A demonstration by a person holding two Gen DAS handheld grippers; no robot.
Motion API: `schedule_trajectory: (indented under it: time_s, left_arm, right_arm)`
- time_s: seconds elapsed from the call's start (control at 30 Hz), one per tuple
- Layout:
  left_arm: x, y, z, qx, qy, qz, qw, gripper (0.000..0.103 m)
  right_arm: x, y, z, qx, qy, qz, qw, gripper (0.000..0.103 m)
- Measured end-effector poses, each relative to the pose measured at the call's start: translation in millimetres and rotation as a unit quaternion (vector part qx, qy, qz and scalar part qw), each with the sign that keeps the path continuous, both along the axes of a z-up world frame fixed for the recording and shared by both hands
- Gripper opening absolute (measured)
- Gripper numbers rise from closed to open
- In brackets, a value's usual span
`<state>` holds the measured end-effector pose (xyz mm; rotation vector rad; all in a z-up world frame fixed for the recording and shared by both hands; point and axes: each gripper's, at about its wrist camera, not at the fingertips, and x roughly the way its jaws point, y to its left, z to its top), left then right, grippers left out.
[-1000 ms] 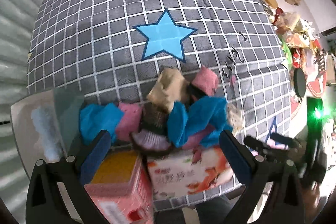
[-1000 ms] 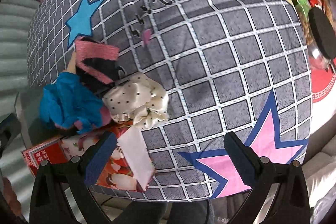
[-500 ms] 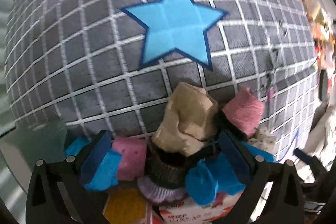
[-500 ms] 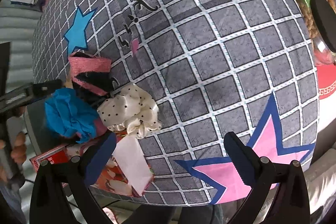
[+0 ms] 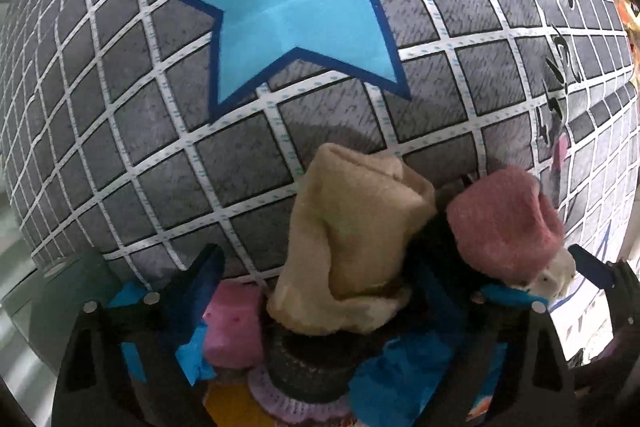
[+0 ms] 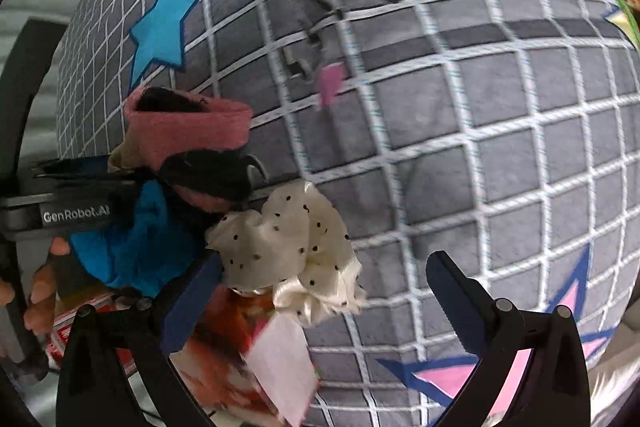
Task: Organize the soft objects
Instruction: 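Grasp the beige cloth with the left tool while the right tool grasps the polka-dot cloth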
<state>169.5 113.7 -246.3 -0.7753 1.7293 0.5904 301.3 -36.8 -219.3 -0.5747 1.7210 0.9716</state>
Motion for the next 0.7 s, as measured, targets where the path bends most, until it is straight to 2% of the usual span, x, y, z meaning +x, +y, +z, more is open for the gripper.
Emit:
schedule_trajectory:
  time_s: [0.07,0.1,0.13,0.17,0.2,0.23,0.3,0.47,0.6,0.7]
  left_arm:
    - [1,-2,0,-0.015,-0.016,0.0,0.9998,0.077]
    - [4,-5,2,-0.016,-0.022,-0.002,0.9996,0.062]
    - [9,-9,4,-0.013,-0.029,-0.005,0.9995,0.039]
    - [11,-9,6,-0.014,-0.035,-0.005,0.9993,0.031]
    - [11,-8,8,-0.009,-0.035,-0.003,0.9993,0.028]
    - [10,-7,10,-0.002,-0.037,0.003,0.9993,0.023]
    - [5,-3,16,0.014,-0.044,0.016,0.9988,0.022]
    - [-5,15,38,0.067,-0.048,0.034,0.996,0.022]
    - [-18,31,44,0.076,-0.049,0.055,0.9944,0.022]
    - [-23,37,54,0.086,-0.056,0.052,0.9933,0.022]
  right_arm:
    - [-5,3,-2,0.003,-0.002,0.007,1.0,0.091]
    - [-6,3,-1,0.004,-0.006,0.008,1.0,0.086]
    - [-6,3,3,0.013,-0.008,0.01,1.0,0.065]
    - [-6,4,5,0.022,-0.003,0.01,1.0,0.035]
    - [-4,3,5,0.033,0.02,0.006,0.999,0.03]
    - [1,0,4,0.031,0.036,-0.006,0.999,0.03]
    - [13,-7,8,0.038,0.039,-0.021,0.998,0.027]
    - [52,-32,20,0.042,0.008,-0.057,0.997,0.027]
    - [79,-56,21,0.033,-0.007,-0.101,0.994,0.027]
    - [84,-65,20,0.026,-0.013,-0.1,0.995,0.027]
